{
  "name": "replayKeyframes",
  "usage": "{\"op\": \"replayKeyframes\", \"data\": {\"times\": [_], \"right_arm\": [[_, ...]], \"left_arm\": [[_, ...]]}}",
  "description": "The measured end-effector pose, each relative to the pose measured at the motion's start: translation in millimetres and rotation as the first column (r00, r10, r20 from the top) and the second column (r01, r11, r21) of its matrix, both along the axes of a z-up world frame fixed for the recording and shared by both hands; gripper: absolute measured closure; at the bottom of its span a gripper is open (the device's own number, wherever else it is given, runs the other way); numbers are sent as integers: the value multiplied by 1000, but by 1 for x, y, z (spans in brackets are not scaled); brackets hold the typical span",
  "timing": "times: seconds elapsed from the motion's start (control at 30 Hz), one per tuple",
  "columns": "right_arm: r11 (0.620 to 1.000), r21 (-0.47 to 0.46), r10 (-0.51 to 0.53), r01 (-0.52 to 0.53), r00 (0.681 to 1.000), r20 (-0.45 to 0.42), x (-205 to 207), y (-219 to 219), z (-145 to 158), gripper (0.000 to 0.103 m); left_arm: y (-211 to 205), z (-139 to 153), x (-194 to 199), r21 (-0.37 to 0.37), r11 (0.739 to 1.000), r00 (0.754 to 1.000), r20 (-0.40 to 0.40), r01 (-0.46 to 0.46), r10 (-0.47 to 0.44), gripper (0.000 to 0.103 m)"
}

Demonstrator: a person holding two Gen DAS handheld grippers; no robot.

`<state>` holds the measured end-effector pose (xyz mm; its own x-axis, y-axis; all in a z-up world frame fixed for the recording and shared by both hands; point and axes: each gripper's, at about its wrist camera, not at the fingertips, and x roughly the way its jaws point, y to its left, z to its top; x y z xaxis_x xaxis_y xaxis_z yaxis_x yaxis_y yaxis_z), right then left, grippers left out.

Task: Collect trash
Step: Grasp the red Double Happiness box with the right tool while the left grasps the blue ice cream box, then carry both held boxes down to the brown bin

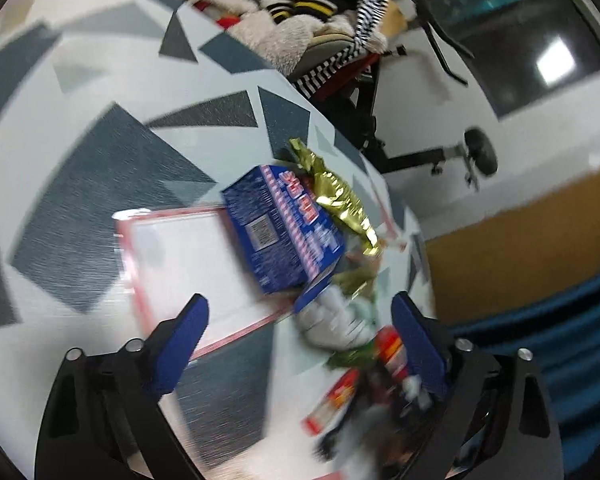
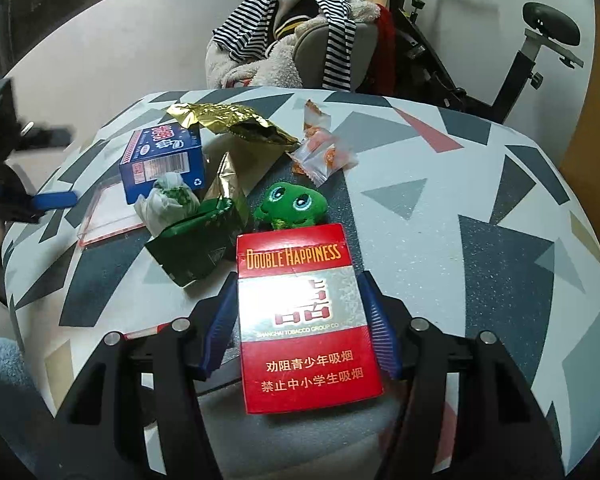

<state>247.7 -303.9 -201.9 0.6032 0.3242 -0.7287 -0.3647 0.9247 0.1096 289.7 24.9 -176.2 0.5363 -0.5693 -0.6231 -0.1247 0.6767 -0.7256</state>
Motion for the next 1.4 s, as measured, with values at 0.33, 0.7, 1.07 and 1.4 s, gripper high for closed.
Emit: {"op": "replayKeyframes", "data": {"times": [0.33, 0.7, 1.07, 1.4], "right_arm": [[999, 38, -12, 12, 1000, -14, 2, -6, 1, 43], [999, 39, -10, 10, 1000, -17, 2, -6, 1, 43], [998, 49, -26, 27, 1000, -14, 2, -9, 1, 44], [999, -31, -44, 45, 999, 26, -5, -4, 8, 44]], "left_arm": [[1, -26, 36, -109, 985, 988, -93, -134, 124, 36], [-13, -30, 42, -9, 993, 992, -47, -118, 118, 60], [-15, 45, 8, 226, 974, 969, 236, 16, -71, 63], [5, 87, -55, 393, 915, 942, 263, 95, -210, 63]]}}
